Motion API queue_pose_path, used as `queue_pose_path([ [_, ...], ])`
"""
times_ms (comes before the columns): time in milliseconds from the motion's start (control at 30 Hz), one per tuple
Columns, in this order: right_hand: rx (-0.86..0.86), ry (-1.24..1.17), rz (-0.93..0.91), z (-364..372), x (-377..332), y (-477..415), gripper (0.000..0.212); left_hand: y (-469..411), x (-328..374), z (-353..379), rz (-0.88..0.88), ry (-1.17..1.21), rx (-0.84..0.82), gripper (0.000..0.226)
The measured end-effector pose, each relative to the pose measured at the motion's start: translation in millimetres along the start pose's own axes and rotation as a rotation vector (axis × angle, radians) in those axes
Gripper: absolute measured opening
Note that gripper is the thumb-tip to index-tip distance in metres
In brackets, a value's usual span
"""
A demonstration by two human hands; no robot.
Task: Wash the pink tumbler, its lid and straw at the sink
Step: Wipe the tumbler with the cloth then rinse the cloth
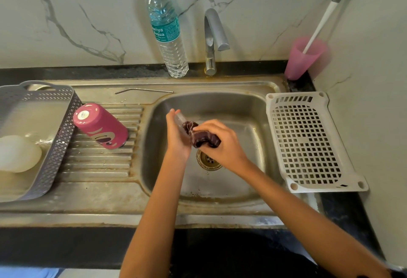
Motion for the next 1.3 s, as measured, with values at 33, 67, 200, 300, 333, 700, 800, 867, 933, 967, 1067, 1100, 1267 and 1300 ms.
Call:
queue_pose_path([
  [33,-0.031,0.062,-0.018,1.0,1.9,1.6,0.042,-0.8,-3.1,-3.2,-0.025,0.024,0.021,0.028],
  [67,-0.049,0.120,-0.036,1.4,2.1,2.6,0.042,-1.0,-6.7,-5.6,-0.044,0.048,0.033,0.028],
  [200,-0.015,0.174,-0.103,0.5,-11.7,2.2,0.039,1.6,-17.9,-3.8,-0.093,0.090,0.009,0.031],
  [300,-0.046,0.163,-0.104,8.1,-12.6,-0.4,0.041,1.8,-17.0,-0.5,-0.092,0.104,-0.013,0.034],
  [333,-0.063,0.164,-0.091,9.7,-10.0,-0.5,0.041,0.7,-16.2,-1.4,-0.097,0.118,-0.005,0.034],
  [700,-0.117,0.293,-0.120,1.0,6.5,5.8,0.038,-12.8,-36.3,-11.5,-0.201,0.328,0.026,0.041],
  [800,-0.122,0.303,-0.127,-3.2,9.2,7.3,0.035,-7.2,-35.8,-5.3,-0.220,0.389,-0.014,0.046],
  [867,-0.124,0.320,-0.129,-6.4,10.2,8.7,0.033,-2.9,-35.3,-1.3,-0.233,0.403,-0.047,0.048],
  [933,-0.115,0.349,-0.124,-9.6,11.2,10.1,0.034,-1.6,-37.7,0.9,-0.249,0.408,-0.075,0.051],
  [967,-0.101,0.364,-0.123,-10.7,11.5,10.5,0.035,-2.0,-38.6,0.7,-0.251,0.413,-0.084,0.053],
  [1067,-0.045,0.412,-0.110,-13.1,10.5,11.2,0.034,-4.4,-40.4,0.2,-0.260,0.406,-0.126,0.058],
  [1100,-0.024,0.433,-0.105,-13.6,9.5,11.9,0.032,-4.5,-40.7,0.3,-0.261,0.396,-0.143,0.058],
  [1267,0.043,0.525,-0.015,-17.8,18.5,9.7,0.030,-4.2,-31.9,0.6,-0.231,0.375,-0.259,0.045],
  [1300,0.073,0.518,0.020,-22.3,22.4,7.0,0.027,-2.4,-29.5,1.6,-0.222,0.365,-0.289,0.045],
])
Point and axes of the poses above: each hand's wrist, its own y-axis away from the middle knuckle, its own z-axis out of the palm, x = y × z, the point moved 8 cm from there along -y, towards the middle knuckle, and after that the axes turned 7 degrees about z, right-handed, at the moved point
